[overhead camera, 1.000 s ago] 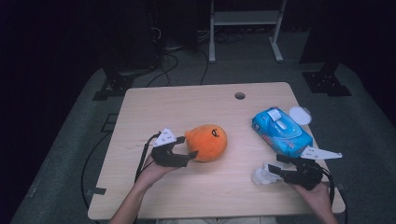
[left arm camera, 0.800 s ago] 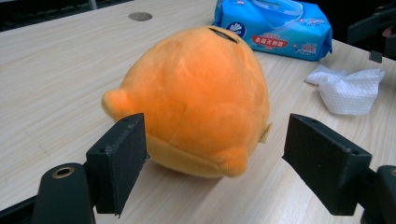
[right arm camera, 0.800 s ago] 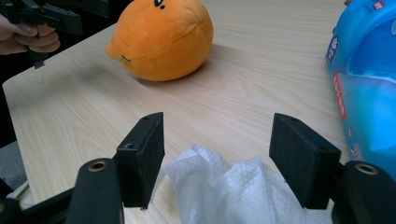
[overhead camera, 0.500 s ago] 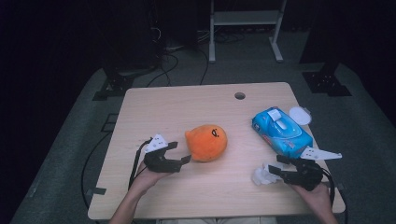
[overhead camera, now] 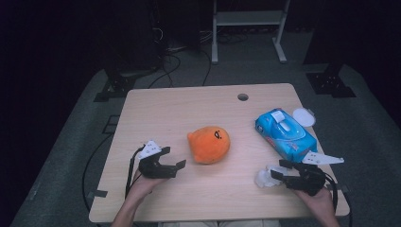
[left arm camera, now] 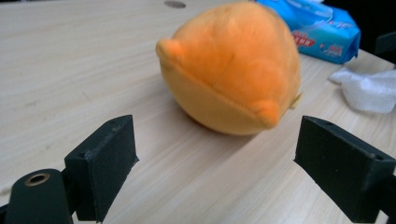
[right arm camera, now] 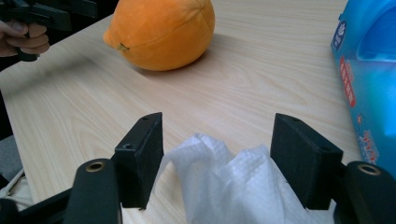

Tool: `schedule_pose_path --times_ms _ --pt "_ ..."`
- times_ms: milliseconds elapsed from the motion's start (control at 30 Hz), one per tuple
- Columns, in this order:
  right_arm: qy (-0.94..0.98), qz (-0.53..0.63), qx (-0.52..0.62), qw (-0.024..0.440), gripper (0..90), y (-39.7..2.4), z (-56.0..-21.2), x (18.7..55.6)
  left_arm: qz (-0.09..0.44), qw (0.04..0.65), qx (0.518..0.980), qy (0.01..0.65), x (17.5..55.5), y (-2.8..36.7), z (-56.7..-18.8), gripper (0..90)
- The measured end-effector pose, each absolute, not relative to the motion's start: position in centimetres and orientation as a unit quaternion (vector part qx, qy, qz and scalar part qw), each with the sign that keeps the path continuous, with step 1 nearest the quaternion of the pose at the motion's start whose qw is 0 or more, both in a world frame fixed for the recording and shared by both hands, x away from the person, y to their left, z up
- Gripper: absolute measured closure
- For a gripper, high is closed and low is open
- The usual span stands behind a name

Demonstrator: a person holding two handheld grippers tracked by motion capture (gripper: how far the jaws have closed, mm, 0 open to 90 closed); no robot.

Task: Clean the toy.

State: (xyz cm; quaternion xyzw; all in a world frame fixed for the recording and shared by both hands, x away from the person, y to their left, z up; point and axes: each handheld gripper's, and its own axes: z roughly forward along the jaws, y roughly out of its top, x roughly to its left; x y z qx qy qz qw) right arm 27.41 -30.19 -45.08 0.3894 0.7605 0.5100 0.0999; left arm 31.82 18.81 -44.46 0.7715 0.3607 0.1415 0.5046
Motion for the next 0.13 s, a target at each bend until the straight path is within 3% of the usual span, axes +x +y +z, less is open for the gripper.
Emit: schedule_pose_path --times_ms 133 --pt "0.768 0.502 0.382 0.107 32.6 -29.73 -45.14 27.23 0.152 0.501 0.776 0.352 31.75 18.65 -44.59 12.2"
